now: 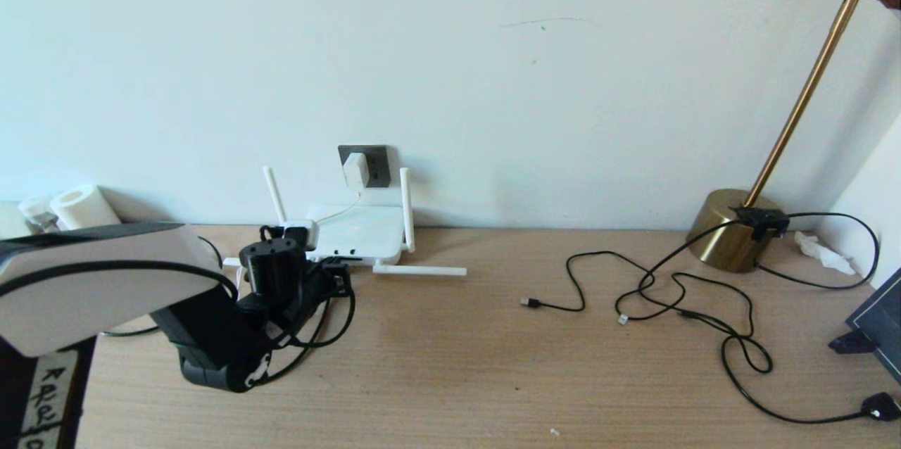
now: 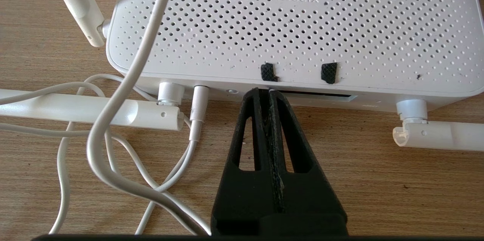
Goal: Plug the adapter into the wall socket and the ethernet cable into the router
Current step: Plug cable into router interface
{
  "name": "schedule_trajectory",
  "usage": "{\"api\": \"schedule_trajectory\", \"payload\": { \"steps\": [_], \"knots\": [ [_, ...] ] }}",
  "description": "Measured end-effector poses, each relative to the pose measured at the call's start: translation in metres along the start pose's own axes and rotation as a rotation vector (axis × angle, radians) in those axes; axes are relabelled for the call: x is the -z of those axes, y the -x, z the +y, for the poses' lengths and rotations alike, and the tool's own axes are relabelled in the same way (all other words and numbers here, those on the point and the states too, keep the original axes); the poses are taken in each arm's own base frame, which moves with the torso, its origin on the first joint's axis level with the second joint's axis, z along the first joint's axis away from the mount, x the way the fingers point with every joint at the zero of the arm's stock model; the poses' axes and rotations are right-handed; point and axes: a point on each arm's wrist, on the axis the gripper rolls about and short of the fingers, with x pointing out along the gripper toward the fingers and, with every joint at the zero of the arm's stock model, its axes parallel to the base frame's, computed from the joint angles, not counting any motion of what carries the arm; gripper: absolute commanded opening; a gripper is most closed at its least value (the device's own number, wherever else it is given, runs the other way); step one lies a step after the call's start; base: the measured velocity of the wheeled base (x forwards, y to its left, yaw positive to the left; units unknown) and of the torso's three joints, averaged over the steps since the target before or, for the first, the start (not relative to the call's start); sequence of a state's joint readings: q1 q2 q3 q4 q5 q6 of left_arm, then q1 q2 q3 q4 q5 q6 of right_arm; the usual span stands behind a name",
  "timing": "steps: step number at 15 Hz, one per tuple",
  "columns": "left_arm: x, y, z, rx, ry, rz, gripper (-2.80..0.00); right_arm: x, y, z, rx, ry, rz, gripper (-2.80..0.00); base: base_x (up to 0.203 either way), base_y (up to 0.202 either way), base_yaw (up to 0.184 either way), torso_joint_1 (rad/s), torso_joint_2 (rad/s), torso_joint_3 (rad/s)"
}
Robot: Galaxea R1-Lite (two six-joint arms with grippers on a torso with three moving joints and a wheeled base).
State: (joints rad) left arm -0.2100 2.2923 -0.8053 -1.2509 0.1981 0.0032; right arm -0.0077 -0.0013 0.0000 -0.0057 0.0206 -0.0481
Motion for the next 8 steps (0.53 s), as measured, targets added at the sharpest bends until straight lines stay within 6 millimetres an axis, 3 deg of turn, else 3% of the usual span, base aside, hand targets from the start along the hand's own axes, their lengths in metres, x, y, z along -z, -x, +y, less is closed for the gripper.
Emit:
{"api": "schedule_trajectory", "payload": {
  "steps": [8],
  "knots": [
    [0.0013,0.0011,0.0002,0.000,-0.001,0.006,-2.80,0.0000,0.0000,0.0000,0.000,0.000,0.000,0.00,0.000,0.000,0.000,0.000,0.00,0.000]
  ]
}}
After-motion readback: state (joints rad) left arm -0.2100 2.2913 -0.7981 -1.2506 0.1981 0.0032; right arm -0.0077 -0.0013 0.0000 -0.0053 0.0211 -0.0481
